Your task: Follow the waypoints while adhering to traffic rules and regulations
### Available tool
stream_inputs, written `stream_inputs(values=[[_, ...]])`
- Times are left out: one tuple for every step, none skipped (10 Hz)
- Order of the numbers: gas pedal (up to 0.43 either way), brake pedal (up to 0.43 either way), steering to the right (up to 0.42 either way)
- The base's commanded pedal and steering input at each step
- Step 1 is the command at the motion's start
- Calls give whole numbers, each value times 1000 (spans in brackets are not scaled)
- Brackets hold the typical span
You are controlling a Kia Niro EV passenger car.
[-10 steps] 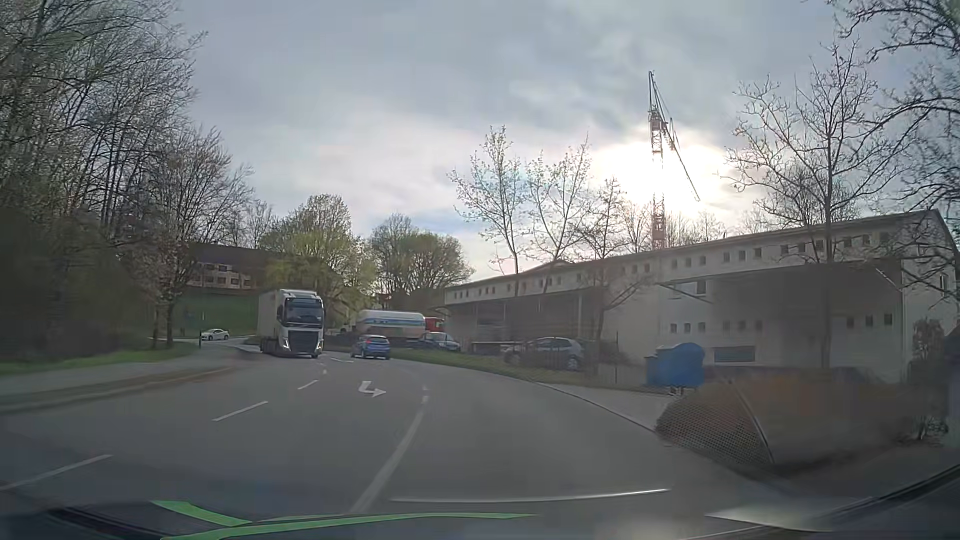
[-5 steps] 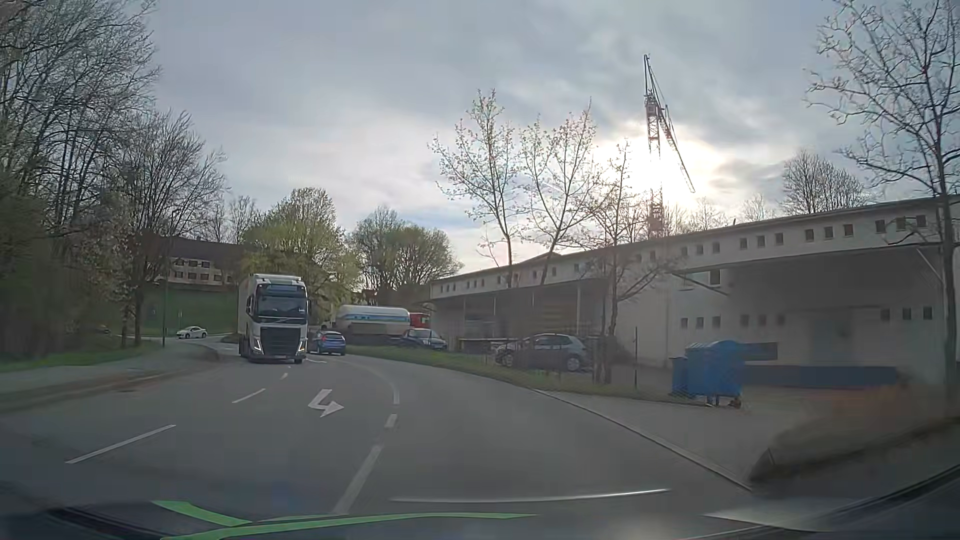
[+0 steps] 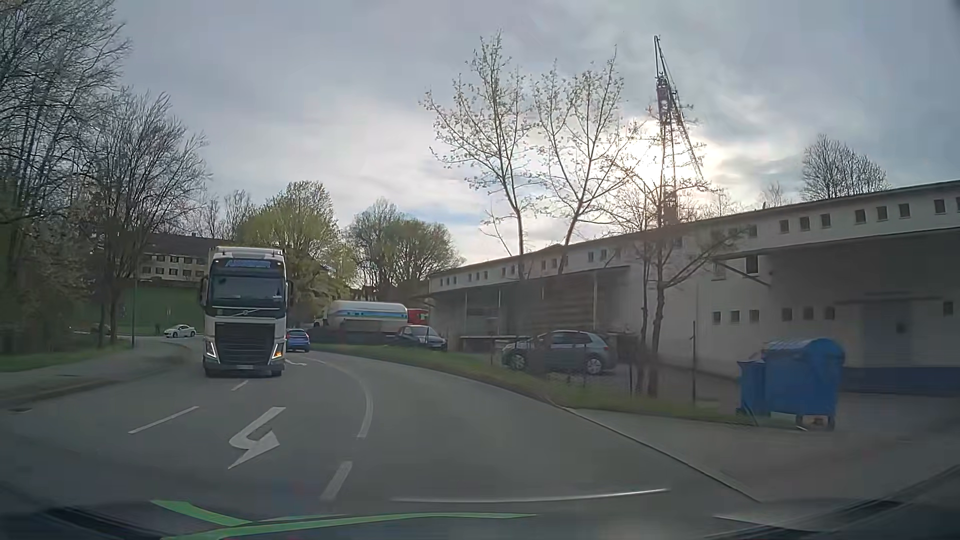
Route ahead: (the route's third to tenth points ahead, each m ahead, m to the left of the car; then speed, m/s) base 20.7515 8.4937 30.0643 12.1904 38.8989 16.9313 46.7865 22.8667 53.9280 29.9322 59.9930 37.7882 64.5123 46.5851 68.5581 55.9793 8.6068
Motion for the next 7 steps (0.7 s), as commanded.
stream_inputs(values=[[441,0,-40],[441,0,-45],[441,0,-51],[421,0,-59],[409,0,-65],[378,0,-70],[370,0,-73]])
